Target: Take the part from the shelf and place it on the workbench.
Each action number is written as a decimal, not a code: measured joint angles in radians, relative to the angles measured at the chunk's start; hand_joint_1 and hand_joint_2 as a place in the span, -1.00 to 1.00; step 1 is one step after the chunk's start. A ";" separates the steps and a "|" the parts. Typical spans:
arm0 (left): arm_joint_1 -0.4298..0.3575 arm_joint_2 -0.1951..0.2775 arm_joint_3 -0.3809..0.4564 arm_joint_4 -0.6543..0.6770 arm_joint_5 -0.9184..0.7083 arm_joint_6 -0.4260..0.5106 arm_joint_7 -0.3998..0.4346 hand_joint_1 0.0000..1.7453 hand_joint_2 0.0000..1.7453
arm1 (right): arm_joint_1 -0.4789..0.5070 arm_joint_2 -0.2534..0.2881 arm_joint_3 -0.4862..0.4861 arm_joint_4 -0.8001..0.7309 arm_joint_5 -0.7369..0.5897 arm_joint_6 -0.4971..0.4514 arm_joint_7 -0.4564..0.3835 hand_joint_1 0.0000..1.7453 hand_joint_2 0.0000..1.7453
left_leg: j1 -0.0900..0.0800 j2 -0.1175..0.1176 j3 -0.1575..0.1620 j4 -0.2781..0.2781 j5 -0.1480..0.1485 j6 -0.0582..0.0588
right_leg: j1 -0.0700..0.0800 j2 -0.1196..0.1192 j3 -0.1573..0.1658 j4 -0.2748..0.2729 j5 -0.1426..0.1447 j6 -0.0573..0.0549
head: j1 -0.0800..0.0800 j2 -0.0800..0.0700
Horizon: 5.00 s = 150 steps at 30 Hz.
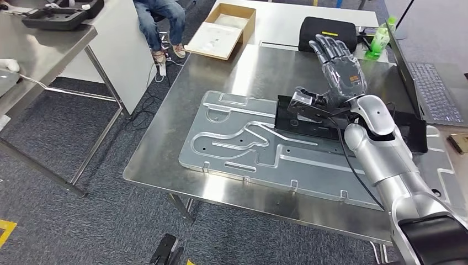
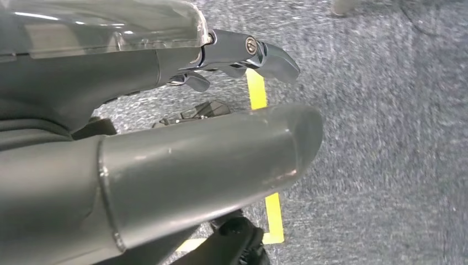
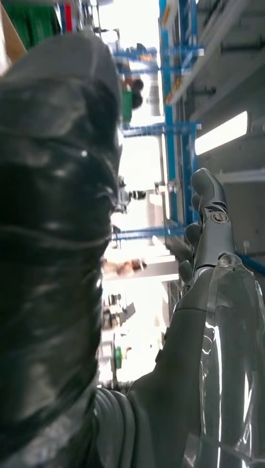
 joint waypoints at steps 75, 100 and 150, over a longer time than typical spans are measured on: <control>0.032 0.028 0.034 0.000 -0.011 0.135 0.026 -1.00 -1.00 | 0.061 0.094 0.024 -0.276 0.013 -0.007 -0.001 -1.00 -1.00 | -0.006 0.013 0.138 -0.299 0.152 0.053 | 0.011 -0.023 0.014 0.073 -0.090 0.031 | -0.014 0.000; 0.037 0.036 0.036 0.000 0.013 0.114 0.003 -1.00 -1.00 | 0.029 0.126 0.025 -0.251 0.013 -0.011 -0.021 -1.00 -1.00 | -0.005 0.057 0.120 -0.270 0.143 0.012 | 0.016 -0.067 0.042 0.003 -0.042 0.007 | -0.021 0.000; 0.045 0.023 0.051 0.000 0.026 0.037 0.098 -1.00 -1.00 | 0.011 0.142 0.077 -0.189 -0.002 -0.020 -0.027 -1.00 1.00 | -0.007 -0.106 0.103 -0.258 0.138 0.024 | 0.008 0.070 0.008 -0.005 -0.002 0.001 | -0.025 0.000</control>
